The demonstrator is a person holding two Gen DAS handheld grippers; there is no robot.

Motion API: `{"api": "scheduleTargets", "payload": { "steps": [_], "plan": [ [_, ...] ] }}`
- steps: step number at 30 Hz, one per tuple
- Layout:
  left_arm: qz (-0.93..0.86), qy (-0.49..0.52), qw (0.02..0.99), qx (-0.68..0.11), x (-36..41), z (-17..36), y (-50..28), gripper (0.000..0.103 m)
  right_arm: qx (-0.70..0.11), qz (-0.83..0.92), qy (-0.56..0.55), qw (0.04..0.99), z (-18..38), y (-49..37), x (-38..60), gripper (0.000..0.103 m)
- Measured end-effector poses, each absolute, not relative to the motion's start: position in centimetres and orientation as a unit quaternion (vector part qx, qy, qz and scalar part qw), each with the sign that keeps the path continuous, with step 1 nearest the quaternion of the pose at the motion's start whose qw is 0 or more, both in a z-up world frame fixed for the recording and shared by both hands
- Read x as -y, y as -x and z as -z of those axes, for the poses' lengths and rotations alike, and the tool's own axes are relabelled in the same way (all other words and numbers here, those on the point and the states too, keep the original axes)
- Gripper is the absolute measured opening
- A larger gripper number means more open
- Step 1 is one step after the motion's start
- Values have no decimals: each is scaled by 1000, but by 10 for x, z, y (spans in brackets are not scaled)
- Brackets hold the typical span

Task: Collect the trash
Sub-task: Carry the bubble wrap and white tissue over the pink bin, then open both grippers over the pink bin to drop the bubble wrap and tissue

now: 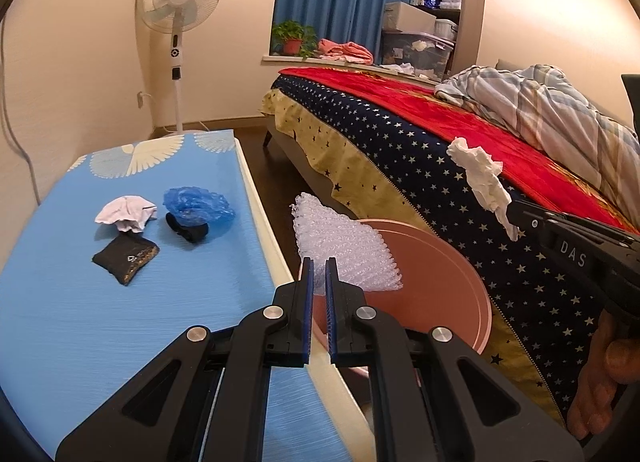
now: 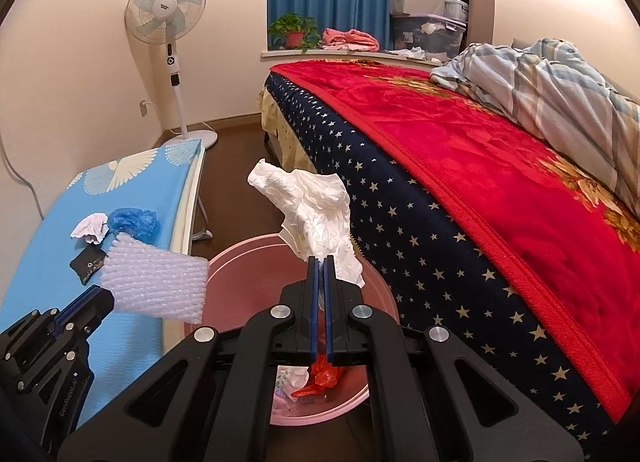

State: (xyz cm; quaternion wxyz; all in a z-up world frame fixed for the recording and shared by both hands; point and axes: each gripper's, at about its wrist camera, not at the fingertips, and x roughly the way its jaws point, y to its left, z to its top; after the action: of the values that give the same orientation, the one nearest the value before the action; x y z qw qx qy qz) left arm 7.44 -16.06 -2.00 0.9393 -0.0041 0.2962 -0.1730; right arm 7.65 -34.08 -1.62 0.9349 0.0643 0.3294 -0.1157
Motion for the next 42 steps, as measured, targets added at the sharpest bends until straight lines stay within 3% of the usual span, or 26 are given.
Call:
{"api": "scheduleTargets", "payload": {
  "steps": [23, 25, 27, 28, 42],
  "plan": [
    [192, 19, 931, -310, 180, 31, -84, 6, -338, 123, -85, 929, 24, -78, 350, 5],
    [203, 22, 926, -316, 183, 33, -86, 10, -339, 131, -88, 927, 25, -78, 353, 11],
    [208, 29, 921, -329, 182, 37, -89, 25, -339, 141, -99, 925, 26, -77, 358, 43],
    [204, 34, 921, -331, 179, 39, -90, 26, -337, 145, -103, 925, 26, -76, 359, 47],
    [144, 53, 946, -287, 109, 23, -88, 26, -300, 96, -111, 943, 18, -79, 335, 49]
  ]
}}
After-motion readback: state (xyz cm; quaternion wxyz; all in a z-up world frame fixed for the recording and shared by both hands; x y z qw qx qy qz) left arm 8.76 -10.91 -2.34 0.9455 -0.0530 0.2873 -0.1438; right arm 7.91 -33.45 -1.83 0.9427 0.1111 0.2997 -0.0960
